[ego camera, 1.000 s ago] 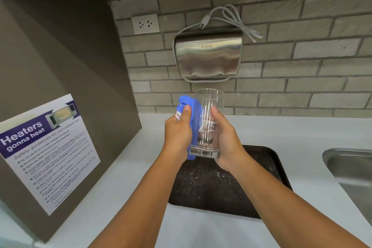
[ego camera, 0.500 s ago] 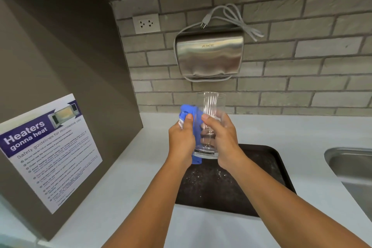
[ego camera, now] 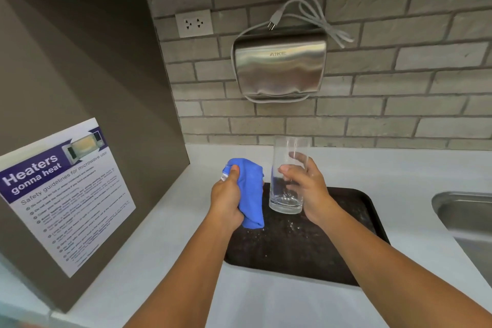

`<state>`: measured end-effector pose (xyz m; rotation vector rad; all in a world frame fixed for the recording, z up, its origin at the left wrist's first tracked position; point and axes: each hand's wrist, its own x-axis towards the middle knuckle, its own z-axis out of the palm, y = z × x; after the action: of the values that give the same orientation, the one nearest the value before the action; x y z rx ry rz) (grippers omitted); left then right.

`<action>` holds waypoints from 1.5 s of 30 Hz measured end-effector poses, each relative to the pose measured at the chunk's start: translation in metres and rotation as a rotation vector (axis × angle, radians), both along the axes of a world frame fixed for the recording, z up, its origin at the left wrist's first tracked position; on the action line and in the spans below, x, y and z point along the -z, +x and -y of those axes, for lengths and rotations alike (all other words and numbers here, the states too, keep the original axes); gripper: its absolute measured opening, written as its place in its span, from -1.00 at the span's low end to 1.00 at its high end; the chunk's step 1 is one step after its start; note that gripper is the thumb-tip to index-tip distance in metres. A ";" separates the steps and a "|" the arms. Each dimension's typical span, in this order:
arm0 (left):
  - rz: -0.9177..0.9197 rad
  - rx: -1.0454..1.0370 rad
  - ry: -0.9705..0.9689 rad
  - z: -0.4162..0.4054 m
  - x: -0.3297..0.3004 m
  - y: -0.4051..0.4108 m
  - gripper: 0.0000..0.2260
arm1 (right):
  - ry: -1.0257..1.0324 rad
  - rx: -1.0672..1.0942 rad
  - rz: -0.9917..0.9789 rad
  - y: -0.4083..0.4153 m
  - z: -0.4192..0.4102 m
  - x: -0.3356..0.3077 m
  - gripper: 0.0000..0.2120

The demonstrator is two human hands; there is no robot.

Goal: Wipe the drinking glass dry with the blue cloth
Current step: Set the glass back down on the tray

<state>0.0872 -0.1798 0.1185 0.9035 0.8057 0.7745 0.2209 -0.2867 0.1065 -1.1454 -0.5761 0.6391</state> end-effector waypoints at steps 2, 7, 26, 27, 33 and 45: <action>0.048 -0.005 -0.023 -0.008 0.003 -0.008 -0.80 | -0.108 0.023 0.053 0.011 0.002 0.011 -0.52; 0.087 -0.016 -0.094 -0.023 0.023 -0.028 -0.79 | -0.310 0.095 0.113 0.035 -0.001 0.045 -0.37; -0.038 0.036 -0.189 -0.020 0.077 -0.011 -0.61 | -0.457 0.238 0.222 0.070 -0.006 0.116 -0.36; -0.037 0.039 -0.198 -0.020 0.079 -0.010 -0.60 | -0.454 0.236 0.229 0.071 -0.005 0.118 -0.36; -0.020 0.040 -0.242 -0.023 0.082 -0.011 -0.60 | -0.437 0.231 0.227 0.074 -0.006 0.123 -0.32; -0.029 0.153 -0.201 -0.029 0.076 -0.021 -0.65 | -0.453 0.207 0.212 0.073 -0.003 0.127 -0.21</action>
<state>0.0665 -0.1505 0.0426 0.7872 0.8143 0.5370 0.2937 -0.2833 -0.0207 -1.6898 -0.4936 0.4832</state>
